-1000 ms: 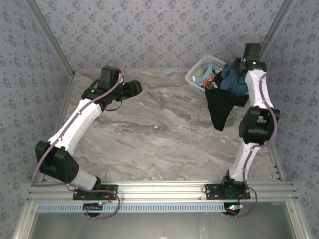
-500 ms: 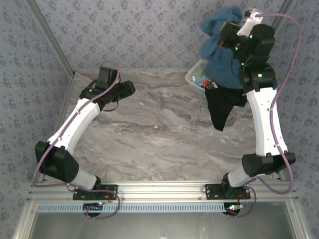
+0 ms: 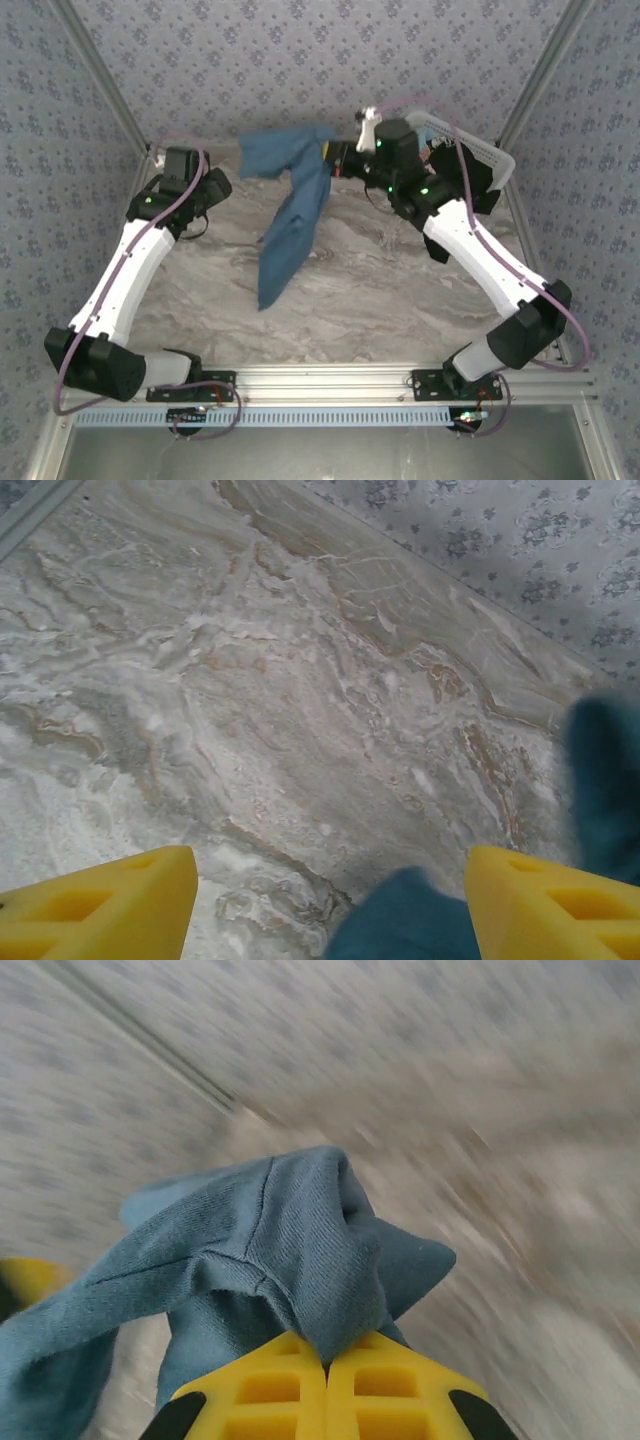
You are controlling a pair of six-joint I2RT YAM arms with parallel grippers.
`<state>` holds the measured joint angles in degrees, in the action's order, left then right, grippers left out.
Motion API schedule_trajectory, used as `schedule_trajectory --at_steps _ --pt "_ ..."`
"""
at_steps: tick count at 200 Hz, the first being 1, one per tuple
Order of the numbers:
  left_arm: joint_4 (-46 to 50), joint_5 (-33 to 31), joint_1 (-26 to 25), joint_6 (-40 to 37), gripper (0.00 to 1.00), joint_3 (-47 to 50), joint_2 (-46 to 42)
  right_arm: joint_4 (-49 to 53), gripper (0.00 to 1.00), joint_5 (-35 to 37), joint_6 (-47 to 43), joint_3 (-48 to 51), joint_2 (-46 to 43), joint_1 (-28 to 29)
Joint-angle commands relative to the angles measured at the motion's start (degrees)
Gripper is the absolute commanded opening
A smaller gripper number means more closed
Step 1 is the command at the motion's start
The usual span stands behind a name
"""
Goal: Fold and stack the t-shirts
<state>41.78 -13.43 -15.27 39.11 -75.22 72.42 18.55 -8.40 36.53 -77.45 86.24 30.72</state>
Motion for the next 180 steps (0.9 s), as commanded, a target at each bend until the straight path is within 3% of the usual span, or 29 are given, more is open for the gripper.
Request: schedule_trajectory --at_steps 1,16,36,54,79,103,121,138,180 --pt "1.0 5.9 0.2 -1.2 0.69 2.9 0.0 10.4 0.23 0.0 4.4 5.2 -0.5 -3.2" --pt "0.7 10.7 0.1 -1.7 0.68 4.6 1.0 15.6 0.39 1.9 4.7 8.5 -1.6 -4.4" --pt "-1.6 17.0 -0.8 -2.1 0.68 7.3 2.8 18.0 0.48 7.2 3.8 12.8 -5.3 -4.2" --pt "-5.8 22.9 -3.4 -2.5 0.68 7.7 5.9 19.9 0.47 8.0 3.4 15.3 -7.6 -4.4" --pt "-8.9 26.0 -11.4 -3.9 0.68 3.7 13.0 21.0 0.45 9.1 3.3 19.0 -9.5 -5.1" --pt "-9.3 26.4 -19.9 -6.9 0.69 -1.4 21.5 21.1 0.45 9.6 3.9 22.2 -12.1 -5.9" --pt "-8.4 23.0 -24.5 -8.1 0.72 -5.8 28.2 21.8 0.45 8.8 4.2 24.0 -14.0 -7.3" --pt "-9.3 20.4 -26.2 -6.8 0.74 -10.4 33.8 21.5 0.45 7.6 4.4 25.8 -16.4 -8.2" --pt "-14.9 23.1 -26.4 5.2 0.79 -18.3 44.2 23.0 0.45 5.6 4.0 28.6 -20.6 -9.5"
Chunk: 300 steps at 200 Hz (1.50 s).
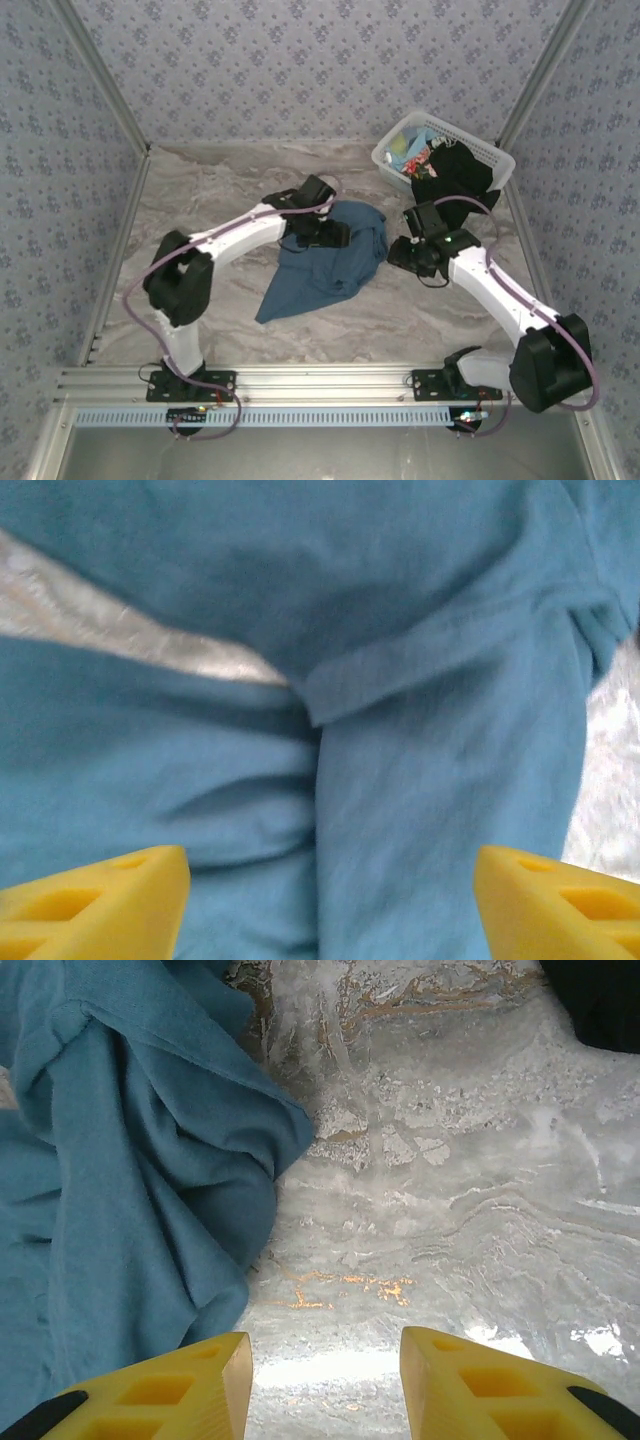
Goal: Fold and stack the t-shirts
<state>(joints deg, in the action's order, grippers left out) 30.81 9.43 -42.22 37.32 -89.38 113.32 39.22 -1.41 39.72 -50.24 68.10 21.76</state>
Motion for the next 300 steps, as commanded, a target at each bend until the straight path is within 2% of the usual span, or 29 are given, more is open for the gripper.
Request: schedule_trajectory --at_steps 1,19,47,57,71,80,87,134,175,202,241,264,300 --pt "-4.2 0.3 0.6 7.2 0.79 -4.2 3.4 2.4 0.45 -1.4 0.8 1.4 -2.5 -0.6" --pt "-6.3 1.6 0.4 9.3 0.78 -6.0 6.4 2.9 0.45 -1.6 0.7 2.1 -4.1 -1.1" --pt "-5.8 2.4 0.3 9.3 0.64 -10.2 11.3 3.3 0.45 -2.5 0.3 2.5 -5.7 -2.6" --pt "-5.7 2.0 0.2 8.7 0.52 -11.4 12.4 3.5 0.45 -2.6 0.0 2.4 -6.3 -2.8" --pt "-5.1 0.7 0.3 7.6 0.29 -13.3 13.4 3.8 0.44 -2.8 -0.3 2.2 -6.8 -3.1" --pt "-4.3 -0.8 0.3 6.9 0.09 -14.4 13.4 3.9 0.44 -3.0 -0.7 2.2 -7.0 -3.4" --pt "-3.2 -2.2 0.3 6.3 0.00 -15.4 13.0 4.0 0.44 -3.0 -0.8 2.1 -7.0 -3.5" --pt "0.8 -11.3 0.3 1.5 0.00 -16.6 3.2 2.2 0.41 -3.9 -1.3 0.5 -6.0 -3.9" --pt "5.9 -14.5 2.9 -1.7 0.00 -18.1 -4.3 -1.0 0.38 -5.1 -1.9 -1.5 -2.3 -1.3" --pt "6.9 -15.0 5.9 -2.7 0.00 -19.4 -8.9 -4.5 0.45 -6.9 0.8 -2.1 1.6 4.2" --pt "11.3 -13.8 8.7 -5.3 0.00 -22.1 -12.1 -16.7 0.56 -9.6 5.4 -3.4 11.1 11.8" --pt "13.1 -13.0 9.8 -5.8 0.00 -23.9 -13.6 -23.5 0.59 -10.4 8.1 -4.8 16.7 13.8" --pt "15.1 -12.2 11.2 -6.2 0.00 -26.6 -15.0 -26.9 0.59 -11.8 11.0 -8.7 24.9 17.3"
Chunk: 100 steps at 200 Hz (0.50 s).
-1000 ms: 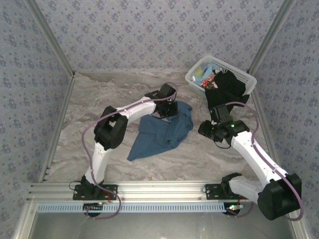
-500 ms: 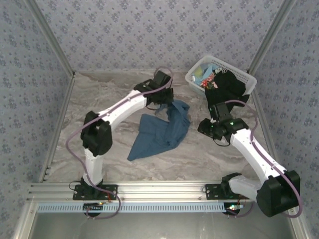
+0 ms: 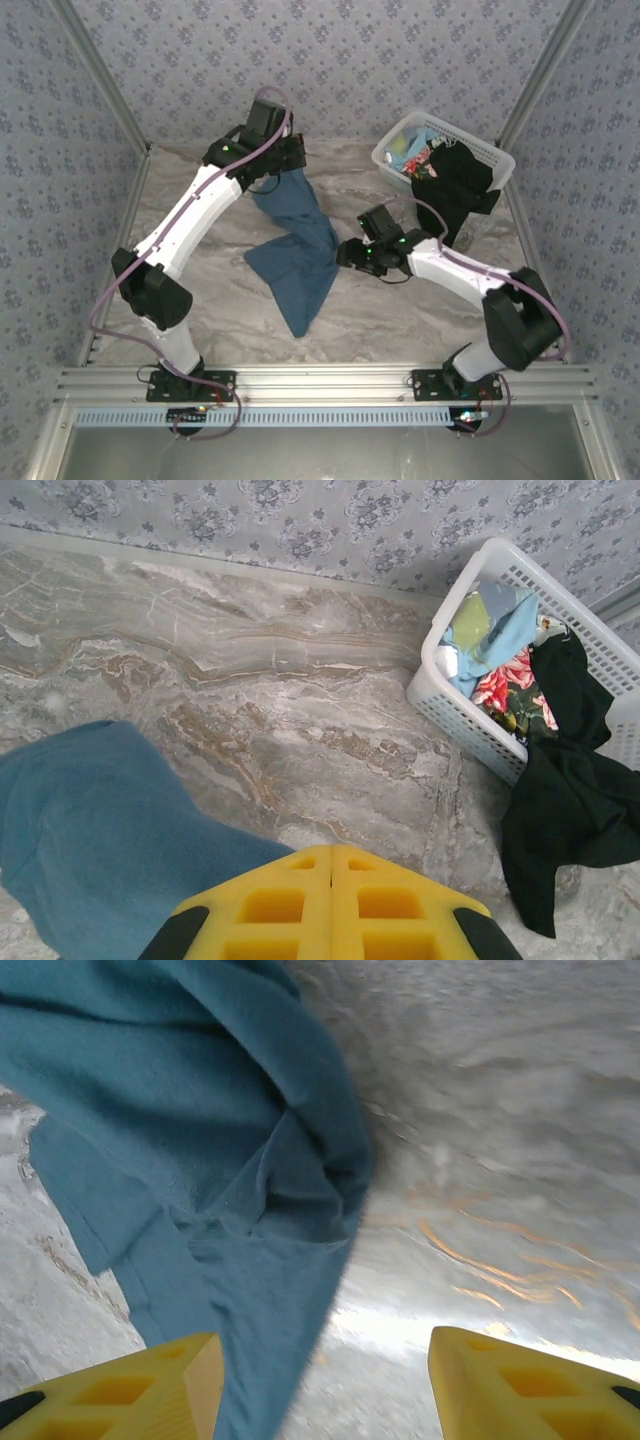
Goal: Fold and stack the t-shirts
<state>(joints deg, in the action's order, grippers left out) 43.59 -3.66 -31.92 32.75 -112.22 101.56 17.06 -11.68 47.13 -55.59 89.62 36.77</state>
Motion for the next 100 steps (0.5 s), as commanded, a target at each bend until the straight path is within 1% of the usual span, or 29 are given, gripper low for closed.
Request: schedule_trajectory --at_steps 1,11,28,40,58,69,79,92,96,100 --pt "2.4 0.9 1.0 -1.6 0.00 -3.8 -3.3 -4.9 0.59 -1.5 3.8 -3.4 3.4 2.4" --pt "2.9 1.1 1.2 -1.9 0.00 -4.1 -3.4 -6.9 0.58 -1.9 5.4 -3.0 5.2 2.8" --pt "3.5 1.4 1.6 -1.8 0.00 -4.0 -4.0 -9.4 0.53 -2.6 6.7 -2.8 8.0 2.7" --pt "3.9 1.4 1.8 -1.8 0.00 -3.9 -4.6 -10.2 0.51 -1.0 6.3 -3.7 9.8 2.4" --pt "4.4 1.2 2.2 -1.8 0.00 -4.0 -5.4 -2.5 0.47 1.4 2.3 -8.4 13.0 1.6" --pt "4.5 1.2 2.4 -2.1 0.00 -4.4 -5.8 0.7 0.46 2.6 1.0 -9.8 13.5 1.5" --pt "4.9 1.1 2.7 -2.2 0.00 -5.0 -5.9 0.9 0.47 5.7 -0.5 -9.5 12.4 1.7" --pt "5.8 1.2 2.9 -2.6 0.00 -6.0 -5.8 1.2 0.50 6.7 -1.1 -7.9 10.6 2.2" --pt "5.9 1.2 2.9 -2.6 0.00 -6.1 -5.8 0.7 0.49 6.5 -0.8 -7.2 10.2 2.0" --pt "6.0 1.2 2.9 -2.6 0.00 -6.1 -5.8 -0.3 0.46 6.1 -0.6 -6.5 9.9 1.8"
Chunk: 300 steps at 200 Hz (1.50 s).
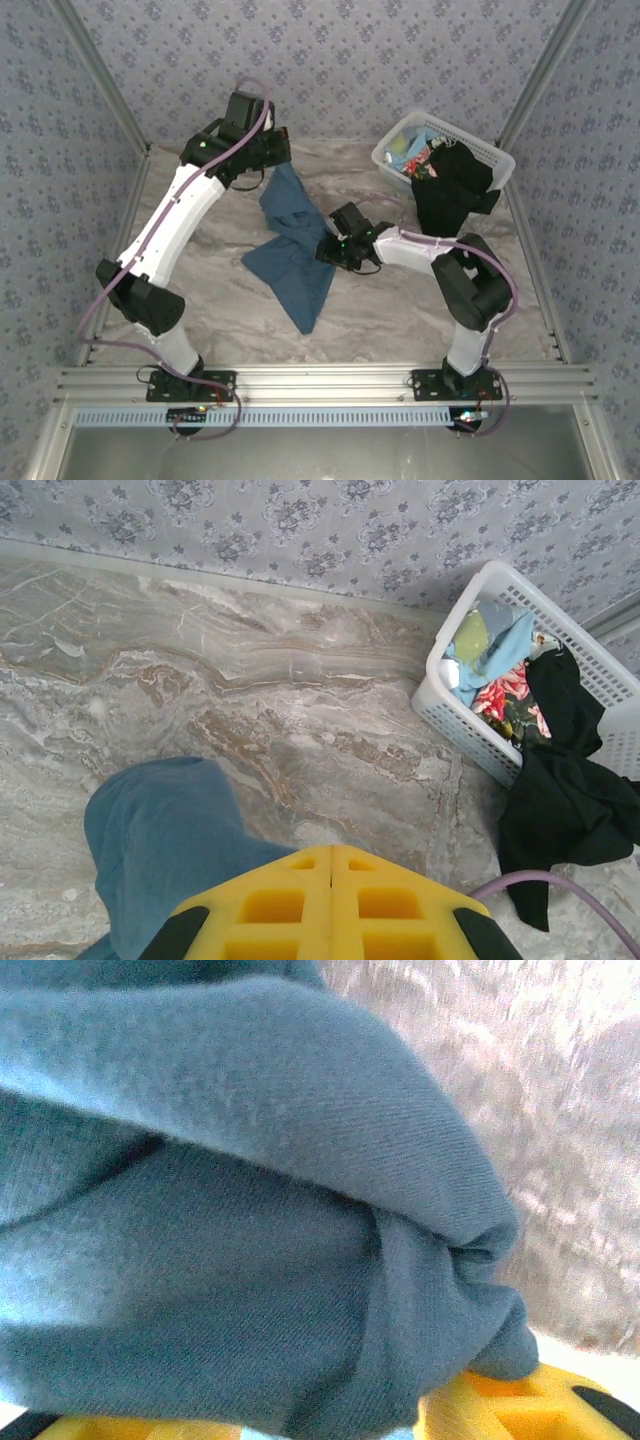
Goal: Fold and stack the t-shirts
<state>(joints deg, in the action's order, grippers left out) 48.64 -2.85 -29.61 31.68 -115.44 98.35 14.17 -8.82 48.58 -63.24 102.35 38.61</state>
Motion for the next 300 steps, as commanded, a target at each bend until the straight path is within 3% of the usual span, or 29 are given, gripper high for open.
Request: schedule_trajectory --at_steps 1,19,47,107,182,238,276,300 --pt "0.9 0.4 0.6 -1.5 0.00 -2.9 -2.5 2.2 0.45 3.1 -2.0 1.4 -2.8 -0.2" --pt "0.9 0.3 0.6 -1.4 0.00 -2.8 -2.8 -2.7 0.16 1.9 -0.6 3.0 -3.1 -1.8" --pt "1.2 0.2 0.9 -1.6 0.00 -3.0 -2.8 -3.8 0.00 1.7 -1.8 -0.1 -3.7 -3.1" --pt "2.6 1.5 6.8 -0.6 0.00 -11.7 -0.5 7.9 0.00 3.7 -7.9 -12.8 -14.1 -7.5" --pt "6.2 9.0 17.8 2.4 0.00 -41.8 9.4 9.5 0.00 -2.0 -14.8 -33.6 -21.7 -19.0" --pt "-2.8 18.0 26.2 12.8 0.00 -42.1 8.8 5.5 0.00 -7.8 -13.0 -41.4 -23.3 -26.2" --pt "9.7 9.9 26.4 7.8 0.00 -38.7 5.0 8.1 0.00 -7.9 -14.3 -33.5 -29.3 -23.9" --pt "9.3 2.9 26.4 5.4 0.00 -17.0 -3.3 10.6 0.00 -6.4 -14.4 -20.5 -34.7 -19.9"
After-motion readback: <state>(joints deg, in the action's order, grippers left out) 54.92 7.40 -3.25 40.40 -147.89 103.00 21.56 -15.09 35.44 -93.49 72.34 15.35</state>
